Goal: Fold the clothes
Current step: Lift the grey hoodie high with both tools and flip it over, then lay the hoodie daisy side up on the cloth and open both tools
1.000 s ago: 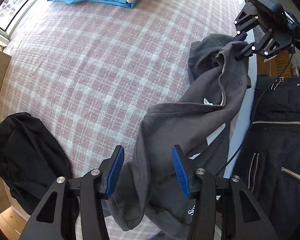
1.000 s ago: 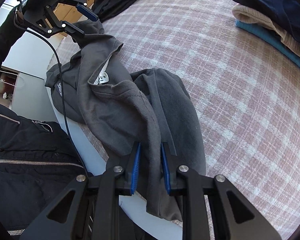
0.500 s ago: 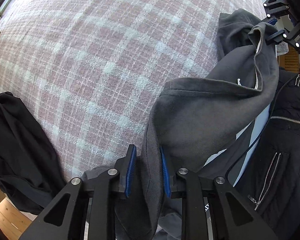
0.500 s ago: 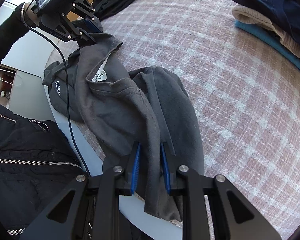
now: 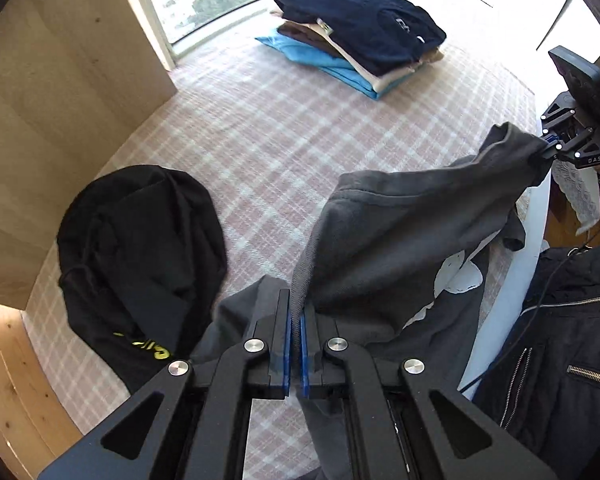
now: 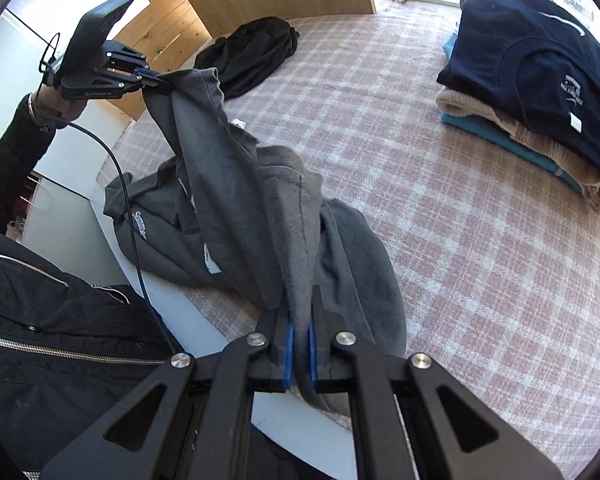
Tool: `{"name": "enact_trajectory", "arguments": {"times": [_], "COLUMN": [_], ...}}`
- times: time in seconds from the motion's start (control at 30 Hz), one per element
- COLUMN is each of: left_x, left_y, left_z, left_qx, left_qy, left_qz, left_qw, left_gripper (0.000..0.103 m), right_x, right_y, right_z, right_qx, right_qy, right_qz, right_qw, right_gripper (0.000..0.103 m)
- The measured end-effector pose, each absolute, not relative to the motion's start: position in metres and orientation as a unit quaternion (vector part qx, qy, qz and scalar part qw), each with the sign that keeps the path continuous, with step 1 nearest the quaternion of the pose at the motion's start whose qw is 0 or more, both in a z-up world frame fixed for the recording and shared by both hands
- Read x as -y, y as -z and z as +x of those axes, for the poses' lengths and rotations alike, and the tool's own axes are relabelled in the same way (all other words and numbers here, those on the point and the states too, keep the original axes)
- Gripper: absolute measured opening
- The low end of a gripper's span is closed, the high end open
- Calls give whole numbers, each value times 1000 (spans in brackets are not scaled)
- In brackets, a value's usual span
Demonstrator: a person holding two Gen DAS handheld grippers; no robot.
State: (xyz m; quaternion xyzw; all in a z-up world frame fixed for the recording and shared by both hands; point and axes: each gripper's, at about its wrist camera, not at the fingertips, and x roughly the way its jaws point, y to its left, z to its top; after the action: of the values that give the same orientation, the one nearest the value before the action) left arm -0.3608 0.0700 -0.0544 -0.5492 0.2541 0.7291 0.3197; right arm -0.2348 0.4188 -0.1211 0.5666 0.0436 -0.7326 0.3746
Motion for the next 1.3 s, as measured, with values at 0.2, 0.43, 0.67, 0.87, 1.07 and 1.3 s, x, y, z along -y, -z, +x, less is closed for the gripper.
{"name": "enact_trajectory", "arguments": {"times": [0.2, 0.43, 0.67, 0.87, 1.07, 1.3], "left_x": [-57, -48, -19, 0, 40, 85], "left_y": [50, 70, 129, 152, 112, 133], "left_z": [-411, -513, -609, -615, -575, -483], "left_qx": [-246, -275, -270, -268, -250, -127], "left_qy": [-781, -801, -788, -777, -789, -769], "left_qz": [-512, -498, -542, -562, -556, -608], "left_qw": [259, 187, 112, 96, 78, 153], "left_gripper": [3, 3, 15, 34, 41, 50], "right_x": [-393, -342, -263, -234, -263, -309], "right_y": [75, 90, 146, 188, 151, 135], "right_z": [-291, -425, -511, -528, -522, -423], "right_qx": [-56, -74, -174, -264, -229, -125], "right_qy": [801, 835, 822, 789, 812, 799], "right_qz": [486, 479, 500, 528, 514, 547], "right_qw": [344, 262, 209, 173, 156, 217], "right_gripper": [5, 5, 6, 33, 42, 53]}}
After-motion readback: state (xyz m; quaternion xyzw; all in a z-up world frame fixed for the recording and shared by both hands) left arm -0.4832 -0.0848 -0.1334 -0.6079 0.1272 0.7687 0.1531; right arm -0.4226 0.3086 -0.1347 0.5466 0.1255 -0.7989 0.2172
